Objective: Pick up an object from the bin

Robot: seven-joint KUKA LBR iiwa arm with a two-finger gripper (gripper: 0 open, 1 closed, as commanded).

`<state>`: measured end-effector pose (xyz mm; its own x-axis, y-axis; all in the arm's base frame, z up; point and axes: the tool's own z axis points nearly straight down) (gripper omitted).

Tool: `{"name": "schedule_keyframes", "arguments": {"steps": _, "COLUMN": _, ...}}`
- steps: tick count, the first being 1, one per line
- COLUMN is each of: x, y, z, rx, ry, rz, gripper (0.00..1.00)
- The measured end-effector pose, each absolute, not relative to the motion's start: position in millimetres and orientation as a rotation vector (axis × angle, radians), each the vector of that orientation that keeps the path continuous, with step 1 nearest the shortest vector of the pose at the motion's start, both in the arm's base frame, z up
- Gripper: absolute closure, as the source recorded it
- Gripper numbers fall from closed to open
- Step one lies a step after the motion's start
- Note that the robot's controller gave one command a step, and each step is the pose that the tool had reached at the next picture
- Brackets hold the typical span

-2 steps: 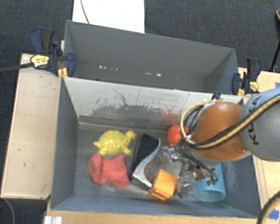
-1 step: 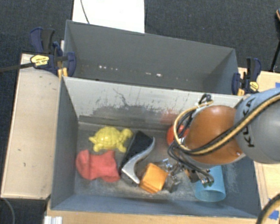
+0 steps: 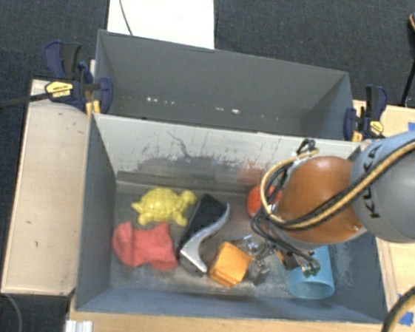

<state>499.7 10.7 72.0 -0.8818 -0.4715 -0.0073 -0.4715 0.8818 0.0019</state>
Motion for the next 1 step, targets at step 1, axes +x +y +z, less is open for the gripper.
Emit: {"name": "schedule_keyframes", "arguments": {"steps": 1, "x": 501.6, "y": 26.1, "z": 183.9, "rx": -0.780, "ry": 3.041, "rz": 0.001, "gripper": 1.00}}
